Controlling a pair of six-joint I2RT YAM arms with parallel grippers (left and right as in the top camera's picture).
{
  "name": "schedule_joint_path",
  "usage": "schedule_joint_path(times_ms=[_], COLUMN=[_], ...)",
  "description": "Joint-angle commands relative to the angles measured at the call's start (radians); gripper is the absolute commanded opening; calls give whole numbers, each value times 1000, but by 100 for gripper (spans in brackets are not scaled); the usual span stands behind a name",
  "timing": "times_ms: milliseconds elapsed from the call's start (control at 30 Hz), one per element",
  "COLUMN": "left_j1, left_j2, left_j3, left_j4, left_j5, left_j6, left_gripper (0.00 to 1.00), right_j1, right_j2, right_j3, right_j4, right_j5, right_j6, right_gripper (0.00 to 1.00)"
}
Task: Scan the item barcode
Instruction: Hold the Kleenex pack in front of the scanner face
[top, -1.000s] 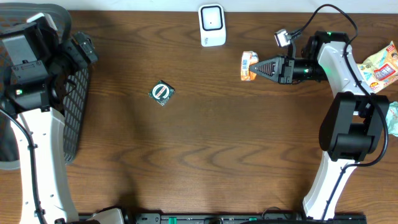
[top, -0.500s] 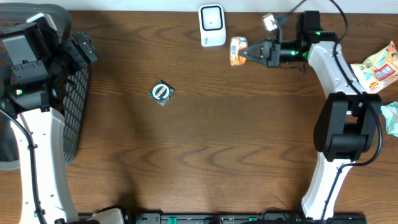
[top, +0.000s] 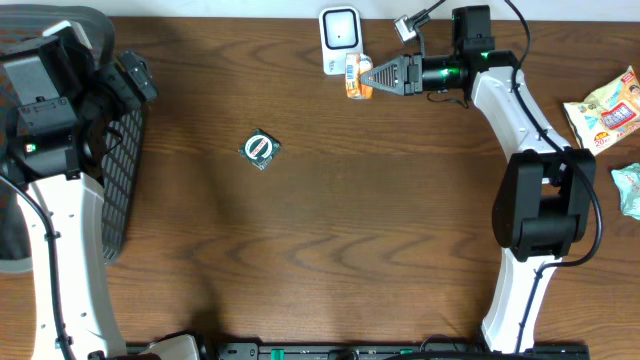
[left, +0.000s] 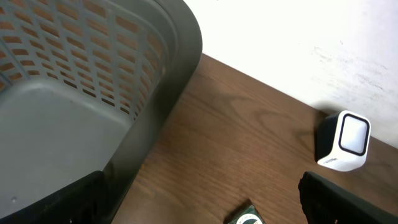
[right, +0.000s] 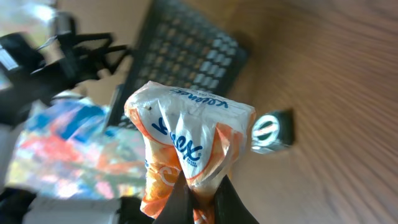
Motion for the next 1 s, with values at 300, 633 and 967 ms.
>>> schedule_joint_path(times_ms=[300, 633, 967], left_j1=[14, 14, 14], left_j2=[17, 17, 17], left_j3=[5, 5, 5], left_j4=[-17, -17, -17], left_j5=[-58, -58, -58], left_j6=[-2, -2, -2], left_gripper=[98, 98, 98], right_j1=[-13, 5, 6], right_j2=[-29, -29, -29], right_j3=[9, 9, 9], right_j4=[-10, -10, -10], right_j5=[-146, -116, -109], right_j6=[-108, -108, -108], right_gripper=[1, 1, 1])
